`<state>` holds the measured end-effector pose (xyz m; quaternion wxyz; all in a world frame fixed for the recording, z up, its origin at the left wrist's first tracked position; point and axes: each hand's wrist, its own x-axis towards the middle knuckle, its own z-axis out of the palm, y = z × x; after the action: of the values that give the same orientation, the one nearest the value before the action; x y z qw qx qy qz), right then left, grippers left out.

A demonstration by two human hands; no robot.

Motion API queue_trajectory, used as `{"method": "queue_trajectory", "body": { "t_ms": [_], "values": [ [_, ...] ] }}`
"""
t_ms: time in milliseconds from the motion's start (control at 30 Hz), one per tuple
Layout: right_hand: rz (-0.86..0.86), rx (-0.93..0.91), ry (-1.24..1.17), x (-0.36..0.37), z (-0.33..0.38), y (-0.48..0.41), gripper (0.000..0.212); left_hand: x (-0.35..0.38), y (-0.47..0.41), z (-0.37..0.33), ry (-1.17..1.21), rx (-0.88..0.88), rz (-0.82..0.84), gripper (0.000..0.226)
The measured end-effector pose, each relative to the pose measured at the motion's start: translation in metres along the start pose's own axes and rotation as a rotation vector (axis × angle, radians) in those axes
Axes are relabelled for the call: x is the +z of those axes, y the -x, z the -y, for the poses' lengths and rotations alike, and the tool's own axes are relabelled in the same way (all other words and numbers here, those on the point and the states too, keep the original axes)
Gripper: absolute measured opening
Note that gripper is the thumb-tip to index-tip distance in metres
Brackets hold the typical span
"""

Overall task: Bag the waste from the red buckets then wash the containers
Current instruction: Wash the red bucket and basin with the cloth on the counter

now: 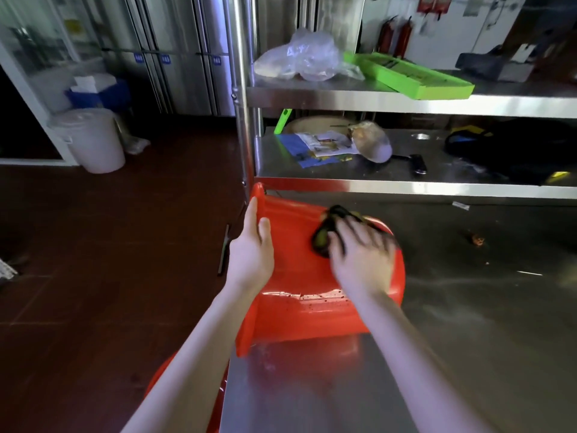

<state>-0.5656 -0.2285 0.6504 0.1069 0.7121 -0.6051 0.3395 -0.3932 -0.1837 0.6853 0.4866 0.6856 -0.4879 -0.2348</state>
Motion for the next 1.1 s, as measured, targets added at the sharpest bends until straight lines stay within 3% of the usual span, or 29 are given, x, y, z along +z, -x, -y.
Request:
{"method": "queue_trajectory", "body": {
  "t_ms": [100,233,400,500,633,767,833,967,1100],
  "values": [
    [0.029,-0.24,-0.099,0.004,0.06,0.006,0.042,-0.002,-0.015,-0.003,0.016,-0.058,-0.024,0.048],
    [0.124,-0.309,-0.116,0.003,0.056,-0.008,0.044,-0.009,-0.028,-0.004,0.038,-0.132,0.001,0.048],
    [0.162,-0.001,-0.007,0.004,-0.028,-0.02,0.041,-0.027,-0.042,0.003,0.099,-0.272,-0.002,0.051],
    [0.177,0.126,-0.014,0.005,-0.04,-0.019,0.035,-0.025,-0.046,0.002,0.048,-0.247,-0.014,0.049],
    [0.1,-0.114,-0.031,0.004,0.034,-0.01,0.04,-0.019,-0.055,-0.001,0.018,-0.229,-0.024,0.047],
    [0.198,-0.32,-0.122,0.006,0.096,0.003,0.047,-0.029,-0.068,0.005,0.024,-0.295,0.001,0.052],
    [0.223,-0.281,-0.108,0.009,0.094,-0.005,0.049,-0.028,-0.05,0.004,-0.059,-0.24,0.008,0.057],
    [0.233,-0.235,-0.054,0.014,0.07,-0.028,0.049,-0.013,0.016,0.017,-0.119,0.082,-0.044,0.053],
    [0.164,-0.065,0.012,0.016,-0.005,-0.027,0.039,-0.019,0.007,0.025,-0.007,0.082,-0.004,0.048]
  ]
}}
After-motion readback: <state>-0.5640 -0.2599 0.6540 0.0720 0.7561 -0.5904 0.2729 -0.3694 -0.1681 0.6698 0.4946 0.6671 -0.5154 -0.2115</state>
